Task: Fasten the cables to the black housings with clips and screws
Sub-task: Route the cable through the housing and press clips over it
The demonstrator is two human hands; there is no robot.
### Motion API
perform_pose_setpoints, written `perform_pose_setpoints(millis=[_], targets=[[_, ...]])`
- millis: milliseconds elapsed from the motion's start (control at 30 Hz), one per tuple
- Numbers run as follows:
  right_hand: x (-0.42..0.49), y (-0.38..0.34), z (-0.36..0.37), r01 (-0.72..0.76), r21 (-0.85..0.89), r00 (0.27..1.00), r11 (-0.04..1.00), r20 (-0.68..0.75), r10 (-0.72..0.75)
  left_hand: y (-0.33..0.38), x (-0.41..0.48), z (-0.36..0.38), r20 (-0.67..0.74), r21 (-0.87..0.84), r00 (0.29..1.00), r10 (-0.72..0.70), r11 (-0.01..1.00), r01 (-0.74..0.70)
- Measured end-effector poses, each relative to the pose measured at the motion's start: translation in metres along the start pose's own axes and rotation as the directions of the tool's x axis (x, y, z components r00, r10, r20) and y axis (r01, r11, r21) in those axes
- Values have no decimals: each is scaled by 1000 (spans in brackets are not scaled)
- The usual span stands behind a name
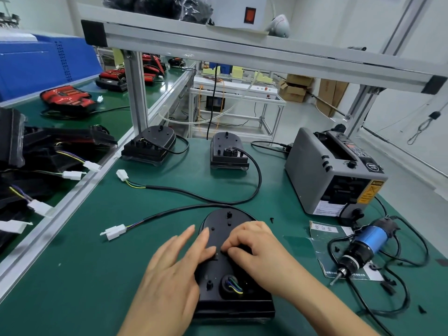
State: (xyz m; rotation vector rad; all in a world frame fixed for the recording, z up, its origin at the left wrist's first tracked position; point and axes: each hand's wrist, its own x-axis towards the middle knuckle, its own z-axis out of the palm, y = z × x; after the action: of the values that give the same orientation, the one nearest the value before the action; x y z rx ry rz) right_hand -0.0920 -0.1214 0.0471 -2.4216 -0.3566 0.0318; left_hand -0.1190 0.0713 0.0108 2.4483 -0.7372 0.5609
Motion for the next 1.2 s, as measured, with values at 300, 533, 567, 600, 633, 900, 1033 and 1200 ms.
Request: perform_pose_setpoints(millis=[300,533,567,600,633,900,1033,1200], targets=[[-3,5,4,33,11,999,999,-43,-33,1,-2,3,102,-219,993,-66,972,87],[-3,8,3,62,43,996,997,-69,-59,0,2,-1,262,-260,949,-175,934,244],[-3,9,3,66,52,995,996,-73,-62,0,4,-3,282,-247,944,-172,938,245],[-3,10,3,72,57,995,996,-78,-68,0,7,-5,304,-241,939,-160,941,239],[-3,11,3,79,57,994,995,-84,-74,0,9,-7,333,-232,931,-149,944,234],[-6,16,9,105,79,987,991,-132,-94,-1,38,-29,462,-337,871,-166,876,345],[-8,16,5,80,155,991,985,-118,-62,-30,65,-36,261,-276,880,-396,843,461],[-23,28,-6,48,349,923,936,-374,92,-80,98,-46,224,295,678,-700,712,637]])
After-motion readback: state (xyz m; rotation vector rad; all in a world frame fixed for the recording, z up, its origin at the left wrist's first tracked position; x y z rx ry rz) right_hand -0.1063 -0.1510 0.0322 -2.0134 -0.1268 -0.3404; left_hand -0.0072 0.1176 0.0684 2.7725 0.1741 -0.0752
